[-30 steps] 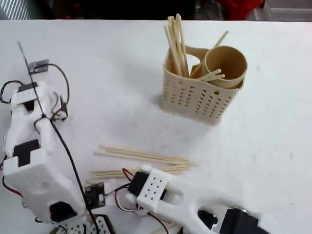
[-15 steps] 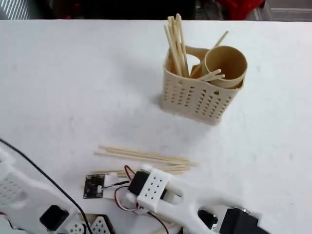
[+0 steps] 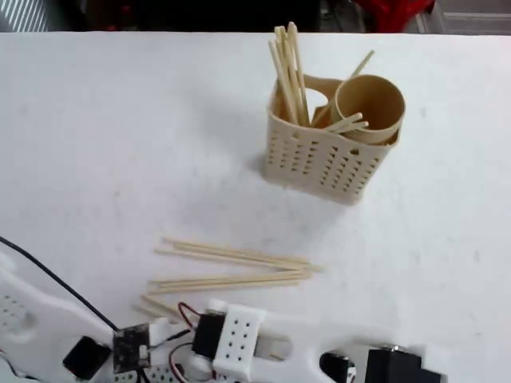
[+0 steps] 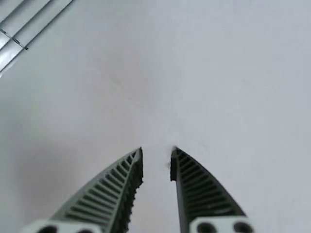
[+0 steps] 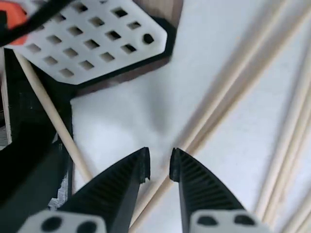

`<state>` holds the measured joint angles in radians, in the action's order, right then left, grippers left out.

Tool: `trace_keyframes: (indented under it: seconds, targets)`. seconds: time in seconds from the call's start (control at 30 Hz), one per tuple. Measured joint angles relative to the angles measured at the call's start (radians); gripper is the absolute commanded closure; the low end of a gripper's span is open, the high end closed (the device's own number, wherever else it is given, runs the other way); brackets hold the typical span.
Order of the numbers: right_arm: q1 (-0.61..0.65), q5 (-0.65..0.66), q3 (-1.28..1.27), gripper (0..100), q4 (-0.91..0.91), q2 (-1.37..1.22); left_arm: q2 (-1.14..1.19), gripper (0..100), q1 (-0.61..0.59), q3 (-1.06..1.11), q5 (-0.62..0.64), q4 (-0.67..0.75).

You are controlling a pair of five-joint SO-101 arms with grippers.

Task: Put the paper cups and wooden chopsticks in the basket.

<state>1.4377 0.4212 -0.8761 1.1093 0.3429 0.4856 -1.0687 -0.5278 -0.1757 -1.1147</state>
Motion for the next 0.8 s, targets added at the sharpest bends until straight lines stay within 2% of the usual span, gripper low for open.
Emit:
trace_keyframes:
  seconds: [0.13, 0.27, 0.33, 0.53, 0.67, 0.8]
  targets:
    - [0.000, 0.028, -0.021, 92.0, -0.054, 0.000, 0.052, 88, 0.000, 0.000, -0.002, 0.028]
    - [0.018, 0.199, -0.078, 97.4, -0.117, 0.005, 0.064, 88, 0.003, 0.000, -0.002, 0.037]
    - [0.012, 0.245, -0.094, 97.9, -0.129, 0.005, 0.066, 88, -0.006, -0.017, -0.002, 0.037]
    - [0.003, 0.247, -0.123, 97.2, -0.132, 0.005, 0.115, 88, -0.092, -0.193, -0.002, 0.037]
    - [-0.143, 0.232, -0.126, 97.2, -0.133, 0.005, 0.150, 88, -0.124, -0.302, -0.002, -0.003]
    - [-0.330, 0.315, -0.121, 97.2, -0.133, 0.011, 0.184, 88, -0.137, -0.393, -0.002, -0.058]
